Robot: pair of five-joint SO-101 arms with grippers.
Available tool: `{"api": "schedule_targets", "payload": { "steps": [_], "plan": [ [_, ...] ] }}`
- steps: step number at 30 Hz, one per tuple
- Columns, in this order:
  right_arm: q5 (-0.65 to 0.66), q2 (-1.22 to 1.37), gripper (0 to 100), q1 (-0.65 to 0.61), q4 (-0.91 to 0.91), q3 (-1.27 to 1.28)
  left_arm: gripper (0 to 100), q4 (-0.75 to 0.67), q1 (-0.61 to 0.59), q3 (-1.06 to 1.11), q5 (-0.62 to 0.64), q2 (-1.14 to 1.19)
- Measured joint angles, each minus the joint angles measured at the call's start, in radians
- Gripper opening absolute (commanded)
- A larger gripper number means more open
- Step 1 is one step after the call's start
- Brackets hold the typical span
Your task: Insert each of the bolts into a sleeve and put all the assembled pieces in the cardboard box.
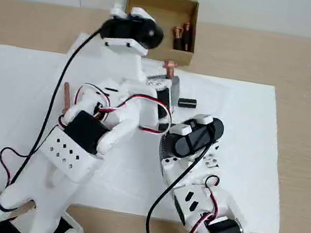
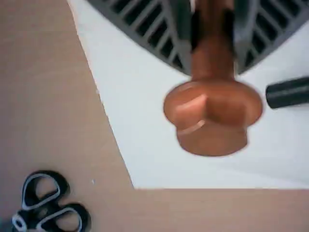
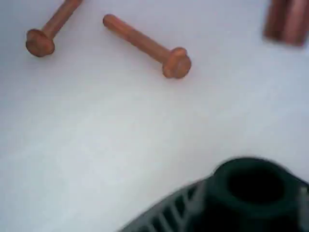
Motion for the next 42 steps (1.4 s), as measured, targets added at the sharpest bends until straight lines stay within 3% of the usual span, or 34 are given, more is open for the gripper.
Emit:
{"api": "schedule_targets", "payload": {
  "steps": [11, 22, 32, 42],
  "plan": [
    [0.0, 0.0, 0.4, -0.002, 0.0, 0.0, 1, -0.028, -0.037, 0.138, -0.146, -0.313],
    [0.0, 0.0, 0.4, -0.018, 0.0, 0.0, 1, -0.344, -0.029, 0.44, -0.13, -0.33],
    [0.0, 0.0, 0.4, -0.052, 0.0, 0.0, 1, -0.319, 0.074, 0.443, -0.13, -0.331],
    [0.0, 0.0, 0.4, -0.052, -0.015, 0.0, 1, -0.256, 0.084, 0.443, -0.13, -0.331]
  ]
}}
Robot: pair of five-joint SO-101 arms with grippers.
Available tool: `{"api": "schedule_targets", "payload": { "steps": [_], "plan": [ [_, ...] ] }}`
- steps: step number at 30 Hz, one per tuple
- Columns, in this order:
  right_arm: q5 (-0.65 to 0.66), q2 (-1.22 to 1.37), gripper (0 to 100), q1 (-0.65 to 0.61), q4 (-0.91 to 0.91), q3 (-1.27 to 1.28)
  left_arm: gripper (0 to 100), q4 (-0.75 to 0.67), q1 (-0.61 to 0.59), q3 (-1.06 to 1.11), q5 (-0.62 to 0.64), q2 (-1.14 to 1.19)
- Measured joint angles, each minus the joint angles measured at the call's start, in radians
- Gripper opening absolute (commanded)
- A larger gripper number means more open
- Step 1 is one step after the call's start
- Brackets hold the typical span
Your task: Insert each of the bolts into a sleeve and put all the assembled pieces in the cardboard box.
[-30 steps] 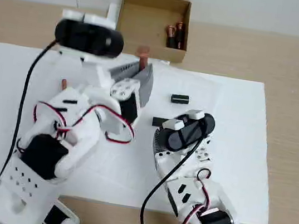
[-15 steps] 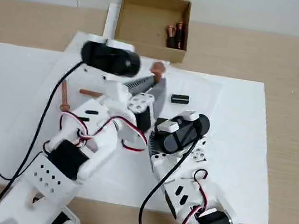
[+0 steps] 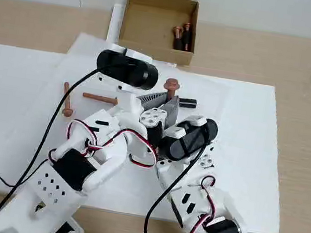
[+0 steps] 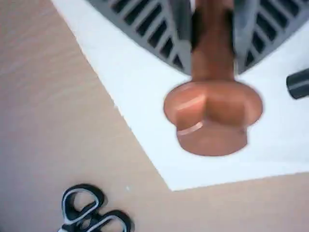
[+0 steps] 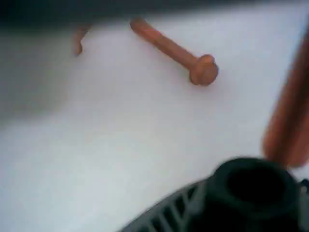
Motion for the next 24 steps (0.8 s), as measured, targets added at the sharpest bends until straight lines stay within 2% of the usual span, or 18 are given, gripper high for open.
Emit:
{"api": "schedule_targets", "payload": {
  "steps": [24],
  "plan": [
    [0.0, 0.0, 0.4, 0.003, -0.002, 0.0, 1, 0.08, 0.023, 0.0, -0.005, 0.0]
  ]
}}
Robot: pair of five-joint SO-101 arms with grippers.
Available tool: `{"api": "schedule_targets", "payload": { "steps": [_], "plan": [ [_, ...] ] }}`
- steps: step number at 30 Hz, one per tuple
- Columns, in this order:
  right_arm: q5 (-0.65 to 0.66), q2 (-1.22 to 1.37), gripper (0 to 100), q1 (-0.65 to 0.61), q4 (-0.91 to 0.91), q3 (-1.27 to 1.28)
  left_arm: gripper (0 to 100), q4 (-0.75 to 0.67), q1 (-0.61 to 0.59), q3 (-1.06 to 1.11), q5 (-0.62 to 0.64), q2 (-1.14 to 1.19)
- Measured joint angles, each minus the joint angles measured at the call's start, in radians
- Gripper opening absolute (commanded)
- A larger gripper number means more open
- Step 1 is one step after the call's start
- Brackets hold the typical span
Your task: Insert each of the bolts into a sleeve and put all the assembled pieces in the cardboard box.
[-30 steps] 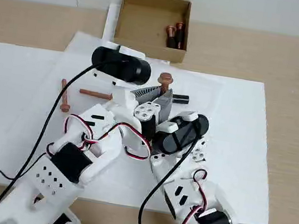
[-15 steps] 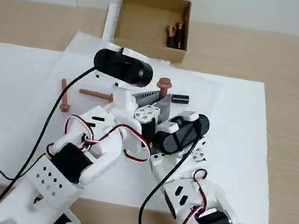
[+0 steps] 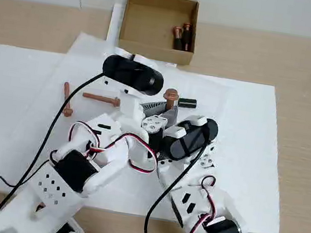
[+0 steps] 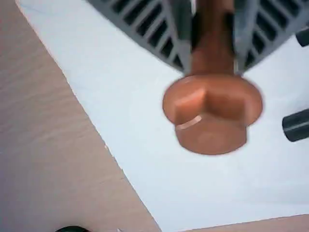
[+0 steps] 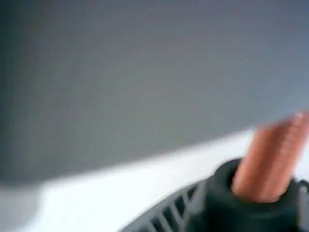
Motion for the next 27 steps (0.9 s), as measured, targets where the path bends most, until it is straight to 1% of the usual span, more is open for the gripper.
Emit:
{"api": "schedule_targets", "payload": {
  "steps": [8, 12, 16, 18, 22, 27],
  "plan": [
    [0.0, 0.002, 0.4, 0.015, 0.0, 0.002, 1, 0.089, 0.011, -0.002, 0.006, -0.002],
    [0.0, 0.002, 0.4, 0.015, 0.0, 0.002, 1, 0.101, 0.012, -0.002, 0.006, -0.005],
    [0.0, 0.002, 0.4, 0.015, 0.0, 0.002, 9, 0.103, 0.012, -0.002, 0.006, -0.005],
    [0.0, 0.002, 0.4, 0.015, 0.0, 0.002, 12, 0.133, 0.011, -0.002, 0.006, -0.005],
    [0.0, 0.002, 0.4, 0.021, 0.0, 0.002, 13, 0.198, 0.011, 0.0, 0.003, -0.005],
    [0.0, 0.003, 0.4, 0.017, 0.002, 0.003, 14, 0.206, 0.008, 0.0, 0.006, -0.005]
  ]
}}
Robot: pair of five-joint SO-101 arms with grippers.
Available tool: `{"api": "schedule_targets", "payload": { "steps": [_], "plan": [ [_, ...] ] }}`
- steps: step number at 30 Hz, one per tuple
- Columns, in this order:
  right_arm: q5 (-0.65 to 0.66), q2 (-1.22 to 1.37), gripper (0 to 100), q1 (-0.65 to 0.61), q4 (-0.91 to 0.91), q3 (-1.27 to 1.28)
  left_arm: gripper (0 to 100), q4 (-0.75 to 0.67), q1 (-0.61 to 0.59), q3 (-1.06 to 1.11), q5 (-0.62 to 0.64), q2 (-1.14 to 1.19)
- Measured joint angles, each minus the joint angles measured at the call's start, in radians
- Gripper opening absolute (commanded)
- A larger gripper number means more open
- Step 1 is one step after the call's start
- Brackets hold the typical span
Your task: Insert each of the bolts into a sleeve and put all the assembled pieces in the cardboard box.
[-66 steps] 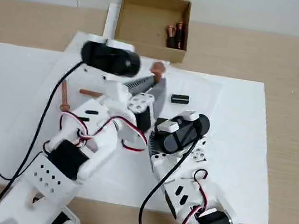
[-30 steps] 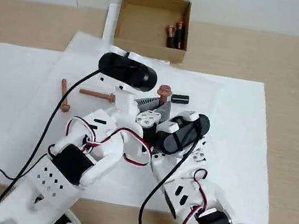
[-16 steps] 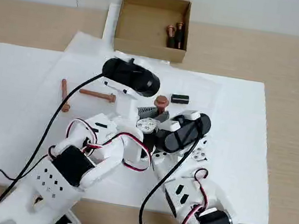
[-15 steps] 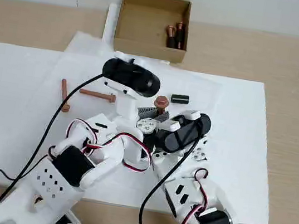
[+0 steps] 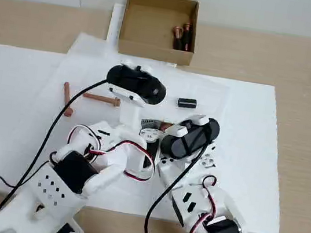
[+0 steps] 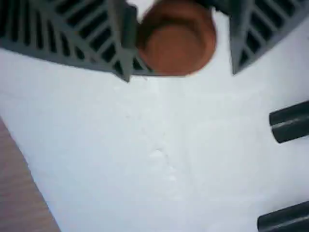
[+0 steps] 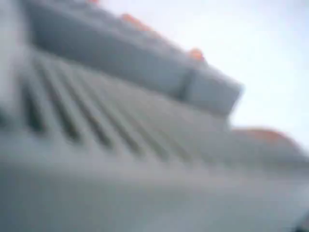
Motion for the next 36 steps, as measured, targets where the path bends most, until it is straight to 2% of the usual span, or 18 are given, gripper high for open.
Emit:
{"api": "schedule_targets", "payload": {
  "steps": [3, 9, 14, 18, 22, 26, 30, 36],
  "plan": [
    [0.0, -0.002, 0.4, 0.003, 0.0, -0.002, 19, 0.008, 0.0, -0.005, 0.0, 0.0],
    [0.0, -0.002, 0.4, 0.0, 0.0, -0.002, 24, 0.143, -0.025, -0.114, -0.003, 0.0],
    [0.0, -0.002, 0.4, 0.002, 0.0, -0.002, 26, 0.259, -0.19, -0.18, -0.021, 0.0],
    [0.0, -0.002, 0.4, 0.0, 0.0, -0.002, 26, 0.27, -0.319, -0.173, -0.161, 0.0],
    [0.0, -0.002, 0.4, 0.015, 0.0, -0.002, 25, 0.213, -0.431, -0.086, -0.351, -0.002],
    [0.0, -0.002, 0.4, 0.031, 0.0, -0.002, 25, 0.135, -0.517, 0.063, -0.483, -0.002],
    [0.0, -0.002, 0.4, 0.029, 0.0, -0.002, 25, 0.02, -0.635, 0.204, -0.551, -0.002],
    [0.0, -0.002, 0.4, 0.028, 0.0, -0.002, 25, -0.084, -0.724, 0.358, -0.611, -0.002]
  ]
}}
